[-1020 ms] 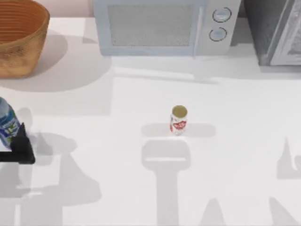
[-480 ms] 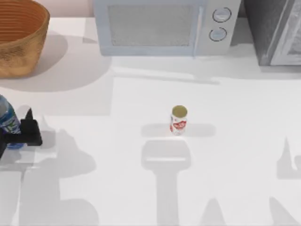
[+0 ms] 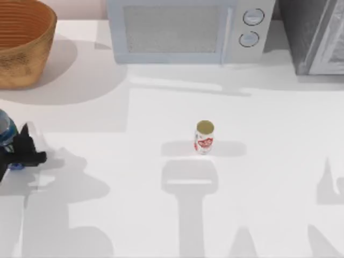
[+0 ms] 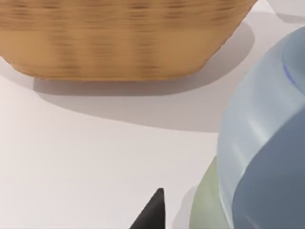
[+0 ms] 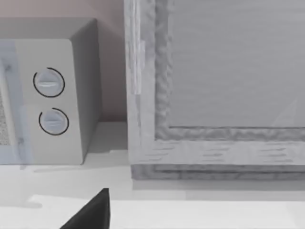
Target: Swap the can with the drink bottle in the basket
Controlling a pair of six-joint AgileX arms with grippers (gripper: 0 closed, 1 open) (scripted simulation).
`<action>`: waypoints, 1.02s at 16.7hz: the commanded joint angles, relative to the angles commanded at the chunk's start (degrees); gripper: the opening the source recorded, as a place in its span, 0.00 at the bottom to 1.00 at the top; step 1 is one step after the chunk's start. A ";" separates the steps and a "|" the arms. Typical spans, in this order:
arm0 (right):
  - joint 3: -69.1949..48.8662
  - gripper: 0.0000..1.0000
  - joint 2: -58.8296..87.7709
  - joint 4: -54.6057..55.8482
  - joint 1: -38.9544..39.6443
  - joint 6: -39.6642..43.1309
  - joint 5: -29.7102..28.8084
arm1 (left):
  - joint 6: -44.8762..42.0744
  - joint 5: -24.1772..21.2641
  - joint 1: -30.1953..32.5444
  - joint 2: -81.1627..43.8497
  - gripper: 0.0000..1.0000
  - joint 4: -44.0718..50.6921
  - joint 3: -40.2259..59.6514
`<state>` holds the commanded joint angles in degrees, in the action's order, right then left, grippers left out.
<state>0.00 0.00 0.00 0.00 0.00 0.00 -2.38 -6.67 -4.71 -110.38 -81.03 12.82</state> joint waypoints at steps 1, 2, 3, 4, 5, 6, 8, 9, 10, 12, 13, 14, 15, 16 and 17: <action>0.00 1.00 0.00 0.00 0.00 0.00 0.00 | 0.00 0.00 0.00 0.00 0.40 0.00 0.00; 0.00 1.00 0.00 0.00 0.00 0.00 0.00 | 0.00 0.00 0.00 0.00 0.32 0.00 0.00; 0.00 1.00 0.00 0.00 0.00 0.00 0.00 | 0.00 0.00 0.00 0.00 0.25 0.00 0.00; 0.00 1.00 0.00 0.00 0.00 0.00 0.00 | 0.00 0.00 0.00 0.00 0.17 0.00 0.00; 0.00 1.00 0.00 0.00 0.00 0.00 0.00 | 0.00 0.00 0.00 0.00 0.10 0.00 0.00; 0.00 1.00 0.00 0.00 0.00 0.00 0.00 | 0.00 0.00 0.00 0.00 0.02 0.00 0.00; 0.00 1.00 0.00 0.00 0.00 0.00 0.00 | 0.00 0.00 0.00 0.00 0.00 0.00 0.00; 0.00 1.00 0.00 0.00 0.00 0.00 0.00 | 0.00 0.00 0.00 0.00 0.00 0.00 0.00; 0.00 1.00 0.00 0.00 0.00 0.00 0.00 | 0.00 0.00 0.00 0.00 0.00 0.00 0.00; 0.00 1.00 0.00 0.00 0.00 0.00 0.00 | 0.00 0.00 0.00 0.00 0.00 0.00 0.00; 0.00 1.00 0.00 0.00 0.00 0.00 0.00 | 0.00 0.00 0.00 0.00 0.00 0.00 0.00; 0.00 1.00 0.00 0.00 0.00 0.00 0.00 | 0.00 0.00 0.00 0.00 0.00 0.00 0.00; 0.00 1.00 0.00 0.00 0.00 0.00 0.00 | -0.06 0.00 0.00 0.02 0.00 0.02 -0.07; 0.00 1.00 0.00 0.00 0.00 0.00 0.00 | -0.06 0.00 0.00 0.02 0.00 0.02 -0.07; 0.00 1.00 0.00 0.00 0.00 0.00 0.00 | 0.10 -0.30 0.25 0.10 0.00 0.56 0.35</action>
<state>0.00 0.00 0.00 0.00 0.00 0.00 -2.29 -6.97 -4.46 -110.28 -80.46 13.17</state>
